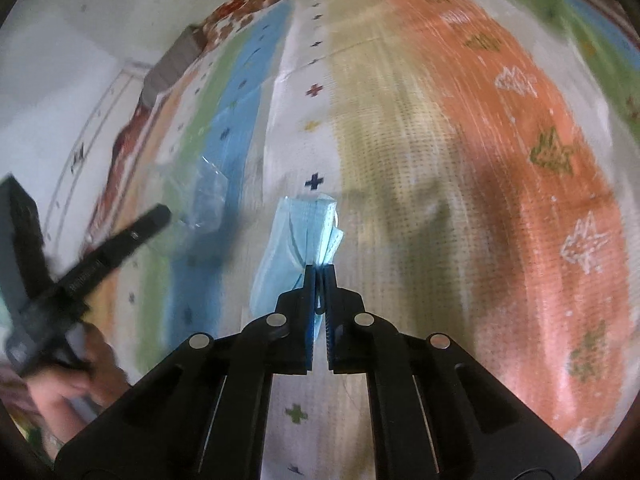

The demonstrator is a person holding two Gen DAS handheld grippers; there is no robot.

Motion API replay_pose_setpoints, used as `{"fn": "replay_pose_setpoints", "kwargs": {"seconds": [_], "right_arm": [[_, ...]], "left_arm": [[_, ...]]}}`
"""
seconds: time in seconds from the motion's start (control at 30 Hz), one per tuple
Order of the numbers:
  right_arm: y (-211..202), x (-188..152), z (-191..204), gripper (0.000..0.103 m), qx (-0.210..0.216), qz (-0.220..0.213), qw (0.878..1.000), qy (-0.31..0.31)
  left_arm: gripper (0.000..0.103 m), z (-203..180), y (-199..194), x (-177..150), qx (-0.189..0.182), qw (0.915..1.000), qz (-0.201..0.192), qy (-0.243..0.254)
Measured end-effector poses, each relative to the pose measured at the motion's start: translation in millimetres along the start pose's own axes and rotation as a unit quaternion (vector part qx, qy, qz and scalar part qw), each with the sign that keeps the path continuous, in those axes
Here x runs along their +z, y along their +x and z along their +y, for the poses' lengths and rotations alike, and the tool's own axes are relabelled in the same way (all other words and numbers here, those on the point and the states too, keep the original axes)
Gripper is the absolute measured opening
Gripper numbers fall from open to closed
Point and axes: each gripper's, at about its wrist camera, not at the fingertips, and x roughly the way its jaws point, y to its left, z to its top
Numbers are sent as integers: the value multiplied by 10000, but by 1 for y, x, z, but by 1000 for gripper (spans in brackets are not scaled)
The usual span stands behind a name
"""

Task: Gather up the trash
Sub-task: 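Grasp the blue face mask with the right tool while the left tool grasps the clear cup, then lift and carry the blue mask and clear cup with both tools over the bin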

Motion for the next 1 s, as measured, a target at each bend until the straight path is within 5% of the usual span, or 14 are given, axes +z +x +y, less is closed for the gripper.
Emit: {"fn": "replay_pose_setpoints", "kwargs": {"seconds": [0.5, 1.0], "right_arm": [[-67, -37, 45, 3, -670, -305, 9907, -1146], [-134, -91, 79, 3, -762, -642, 9790, -1780]], "left_arm": [[5, -10, -71, -28, -464, 9989, 23, -82], [5, -16, -146, -59, -951, 9953, -198, 27]]}}
